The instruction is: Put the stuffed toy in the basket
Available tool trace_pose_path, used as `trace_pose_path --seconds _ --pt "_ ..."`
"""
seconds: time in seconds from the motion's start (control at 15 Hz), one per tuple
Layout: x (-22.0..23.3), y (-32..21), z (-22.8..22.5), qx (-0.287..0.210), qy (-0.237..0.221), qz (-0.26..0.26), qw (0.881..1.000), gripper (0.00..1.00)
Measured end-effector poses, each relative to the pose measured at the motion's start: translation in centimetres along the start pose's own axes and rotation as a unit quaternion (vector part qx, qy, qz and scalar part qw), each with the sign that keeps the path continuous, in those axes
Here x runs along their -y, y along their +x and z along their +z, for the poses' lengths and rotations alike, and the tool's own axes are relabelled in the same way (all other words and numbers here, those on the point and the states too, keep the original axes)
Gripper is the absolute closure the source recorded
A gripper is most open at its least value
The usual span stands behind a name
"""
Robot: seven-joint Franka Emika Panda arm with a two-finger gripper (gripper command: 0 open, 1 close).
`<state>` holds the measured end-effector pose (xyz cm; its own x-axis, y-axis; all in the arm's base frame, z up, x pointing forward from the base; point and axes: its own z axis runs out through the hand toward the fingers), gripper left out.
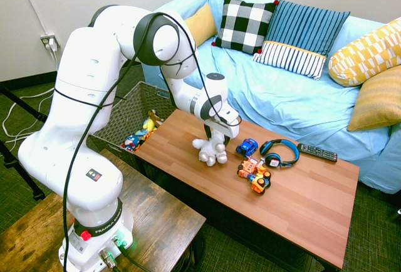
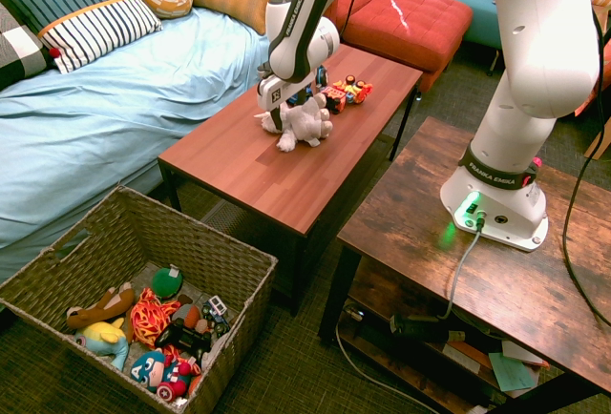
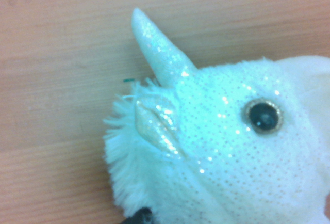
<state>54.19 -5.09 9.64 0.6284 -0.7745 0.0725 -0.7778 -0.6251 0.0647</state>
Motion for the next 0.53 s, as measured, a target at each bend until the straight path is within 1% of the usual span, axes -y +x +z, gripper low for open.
trace_pose_path --seconds 0.53 --pt "-0.27 0.18 0.23 0.009 0.006 0.009 1.000 1.00"
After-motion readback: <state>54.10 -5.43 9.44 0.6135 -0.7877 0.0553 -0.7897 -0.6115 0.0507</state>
